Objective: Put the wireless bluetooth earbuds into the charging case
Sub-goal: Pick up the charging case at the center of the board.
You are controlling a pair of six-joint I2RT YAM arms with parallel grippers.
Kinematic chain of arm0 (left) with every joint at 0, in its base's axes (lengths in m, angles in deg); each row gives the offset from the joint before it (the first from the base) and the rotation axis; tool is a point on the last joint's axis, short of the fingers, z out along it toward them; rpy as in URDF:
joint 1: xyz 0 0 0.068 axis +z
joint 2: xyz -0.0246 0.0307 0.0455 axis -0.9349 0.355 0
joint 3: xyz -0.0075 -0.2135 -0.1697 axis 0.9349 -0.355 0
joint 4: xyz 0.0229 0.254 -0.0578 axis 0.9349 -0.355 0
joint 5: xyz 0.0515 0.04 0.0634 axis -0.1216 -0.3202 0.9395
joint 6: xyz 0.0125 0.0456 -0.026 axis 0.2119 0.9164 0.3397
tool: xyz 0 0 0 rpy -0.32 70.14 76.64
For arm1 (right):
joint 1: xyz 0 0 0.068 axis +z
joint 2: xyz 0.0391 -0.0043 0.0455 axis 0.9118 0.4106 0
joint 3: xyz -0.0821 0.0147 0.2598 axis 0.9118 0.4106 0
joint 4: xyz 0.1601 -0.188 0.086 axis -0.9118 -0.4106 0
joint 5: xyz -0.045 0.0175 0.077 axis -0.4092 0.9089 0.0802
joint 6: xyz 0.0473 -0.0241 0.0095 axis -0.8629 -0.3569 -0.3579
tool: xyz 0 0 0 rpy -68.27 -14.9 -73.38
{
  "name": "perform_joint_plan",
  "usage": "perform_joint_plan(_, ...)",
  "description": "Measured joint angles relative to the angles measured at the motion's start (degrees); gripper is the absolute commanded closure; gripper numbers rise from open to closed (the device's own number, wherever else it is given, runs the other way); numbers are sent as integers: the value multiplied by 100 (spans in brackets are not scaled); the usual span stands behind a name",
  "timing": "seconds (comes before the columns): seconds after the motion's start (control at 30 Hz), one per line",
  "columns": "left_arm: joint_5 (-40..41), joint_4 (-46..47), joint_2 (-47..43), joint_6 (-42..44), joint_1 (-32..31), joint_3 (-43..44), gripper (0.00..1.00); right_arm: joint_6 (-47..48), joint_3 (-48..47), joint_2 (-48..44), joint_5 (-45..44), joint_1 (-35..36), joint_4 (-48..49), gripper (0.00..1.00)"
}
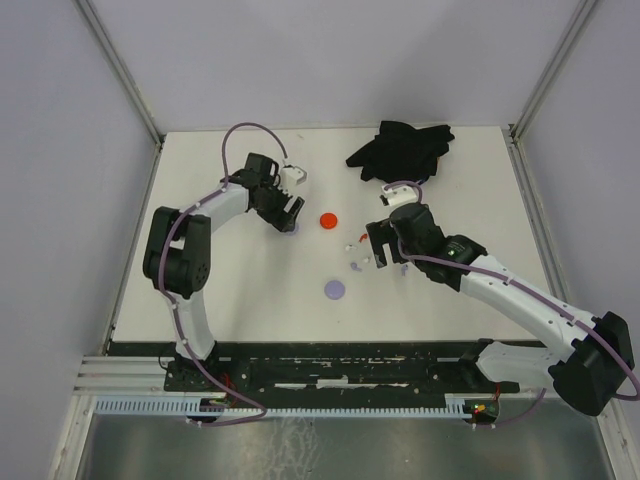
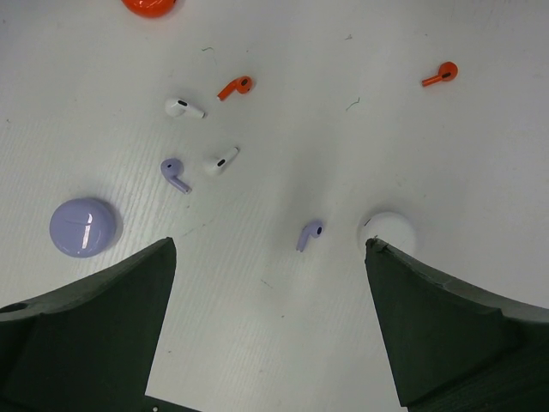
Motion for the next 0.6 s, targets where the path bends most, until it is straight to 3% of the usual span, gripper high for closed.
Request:
perform_joint_plan(0.47,-328,-289,433,595,-17,214,32,20,0,17,166,-4,-33,0)
perform_joint_plan(0.6,-317,-286,435,595,-55,216,44,20,0,31,214,-15,-33,0)
